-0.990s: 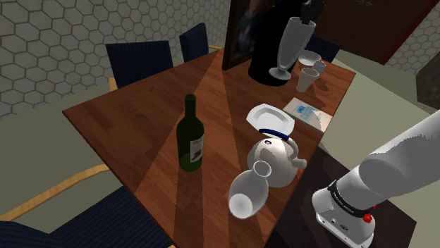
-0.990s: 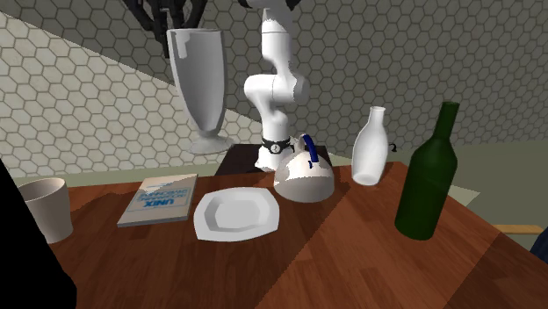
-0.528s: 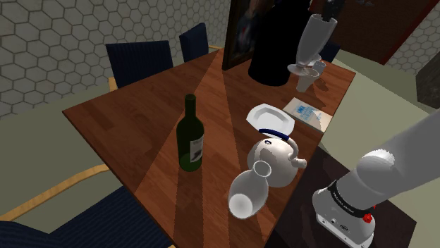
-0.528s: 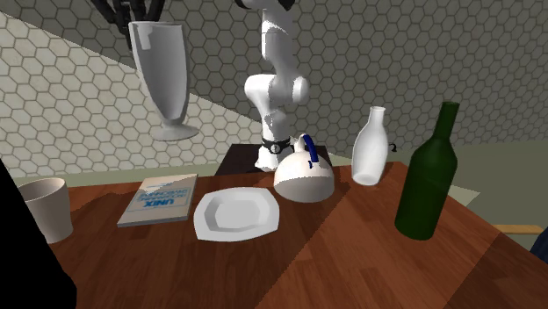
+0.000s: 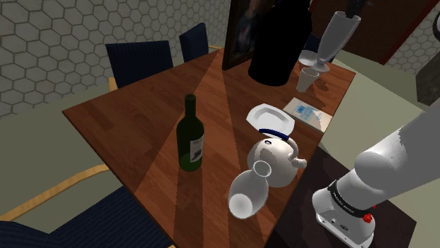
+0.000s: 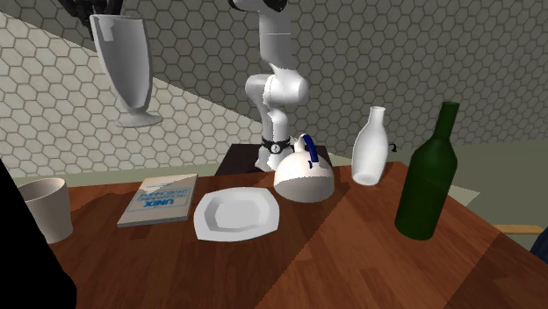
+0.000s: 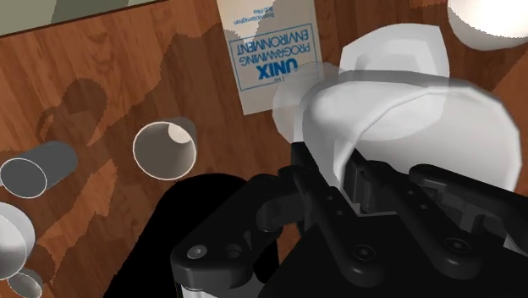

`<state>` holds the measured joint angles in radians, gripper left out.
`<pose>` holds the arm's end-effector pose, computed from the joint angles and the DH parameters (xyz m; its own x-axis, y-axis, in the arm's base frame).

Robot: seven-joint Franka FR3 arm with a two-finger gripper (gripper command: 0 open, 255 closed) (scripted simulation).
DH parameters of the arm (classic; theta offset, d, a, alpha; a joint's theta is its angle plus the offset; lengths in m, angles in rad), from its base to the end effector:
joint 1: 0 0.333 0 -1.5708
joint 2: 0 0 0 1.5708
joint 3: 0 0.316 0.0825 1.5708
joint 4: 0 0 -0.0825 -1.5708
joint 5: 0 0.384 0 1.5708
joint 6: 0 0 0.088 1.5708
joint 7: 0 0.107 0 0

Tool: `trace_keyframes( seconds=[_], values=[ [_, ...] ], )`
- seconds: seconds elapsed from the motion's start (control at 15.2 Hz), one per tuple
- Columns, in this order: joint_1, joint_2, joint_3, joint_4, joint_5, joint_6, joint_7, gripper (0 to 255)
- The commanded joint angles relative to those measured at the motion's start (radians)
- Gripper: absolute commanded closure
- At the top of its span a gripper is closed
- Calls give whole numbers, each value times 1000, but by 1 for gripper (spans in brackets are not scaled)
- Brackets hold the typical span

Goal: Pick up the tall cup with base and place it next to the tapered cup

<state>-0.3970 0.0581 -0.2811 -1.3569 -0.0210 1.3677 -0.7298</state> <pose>0.4298 -0.3421 0.6750 0.9972 0.0480 -0.0580 0.0479 -0.9988 -0.0025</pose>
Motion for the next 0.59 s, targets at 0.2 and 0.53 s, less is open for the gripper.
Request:
trace_keyframes(
  seconds=[0.2,0.53],
  values=[
    [-80,84,-61,122,26,-37,-136,255],
    [-193,232,-112,341,87,-113,-271,255]
  ],
)
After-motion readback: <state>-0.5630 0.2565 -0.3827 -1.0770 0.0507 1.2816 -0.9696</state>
